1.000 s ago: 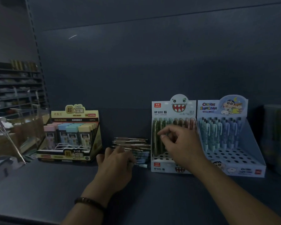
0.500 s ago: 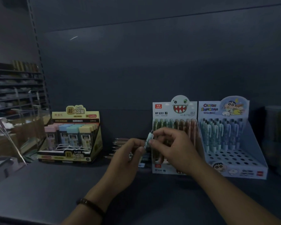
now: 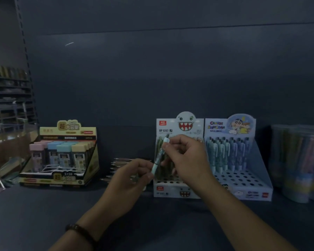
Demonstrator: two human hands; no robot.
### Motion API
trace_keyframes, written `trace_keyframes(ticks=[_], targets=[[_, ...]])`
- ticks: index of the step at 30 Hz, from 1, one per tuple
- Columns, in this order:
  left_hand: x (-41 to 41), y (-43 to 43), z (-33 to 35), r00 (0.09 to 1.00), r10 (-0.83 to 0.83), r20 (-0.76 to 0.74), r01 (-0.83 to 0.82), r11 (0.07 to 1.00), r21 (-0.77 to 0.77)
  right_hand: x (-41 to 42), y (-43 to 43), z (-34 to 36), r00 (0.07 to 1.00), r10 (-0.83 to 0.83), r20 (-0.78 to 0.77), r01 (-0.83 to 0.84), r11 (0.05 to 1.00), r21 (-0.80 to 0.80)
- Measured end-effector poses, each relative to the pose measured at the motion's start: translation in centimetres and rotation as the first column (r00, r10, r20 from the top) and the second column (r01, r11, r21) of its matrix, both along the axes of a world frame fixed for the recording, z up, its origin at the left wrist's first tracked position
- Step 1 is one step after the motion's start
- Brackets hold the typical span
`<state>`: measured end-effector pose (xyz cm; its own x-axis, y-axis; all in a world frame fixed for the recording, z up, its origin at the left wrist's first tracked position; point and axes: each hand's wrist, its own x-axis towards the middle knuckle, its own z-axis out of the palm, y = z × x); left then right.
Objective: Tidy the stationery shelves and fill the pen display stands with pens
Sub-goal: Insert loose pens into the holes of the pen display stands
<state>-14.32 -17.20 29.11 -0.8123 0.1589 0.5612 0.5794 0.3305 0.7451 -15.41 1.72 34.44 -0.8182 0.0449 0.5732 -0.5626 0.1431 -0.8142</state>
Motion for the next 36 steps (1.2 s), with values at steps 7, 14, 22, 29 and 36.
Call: trace_keyframes(ticks=[7,14,22,29,36], targets=[[0.4,6.4,2.9,0.999,-0.036,0.031,0.036,0.999,0.002,1.3,6.3,2.4,0.999,-0.032,-0.041,0.032,0.999,0.004],[0.1,13.5,4.4,0.999,-0.041,-0.014,0.038,0.987,-0.159,0.3,14.5,3.5,0.985,-0.138,-0.105,0.134,0.99,-0.047],[-1.0,16.5,1.1,0.941,-0.012,-0.339,-0.207,0.77,-0.603,-2.8,18.6,0.4,0.878,-0.374,-0.299,0.393,0.919,0.004],[-1.3,16.7,-0.5,0.931,-0.031,-0.363,-0.242,0.693,-0.679,-2.8,19.2,-0.4,0.847,-0.36,-0.39,0.448,0.879,0.163],[-1.4,16.6,-1.1,0.922,-0.03,-0.386,-0.259,0.693,-0.673,-2.6,19.2,-0.9,0.861,-0.326,-0.39,0.444,0.857,0.262]])
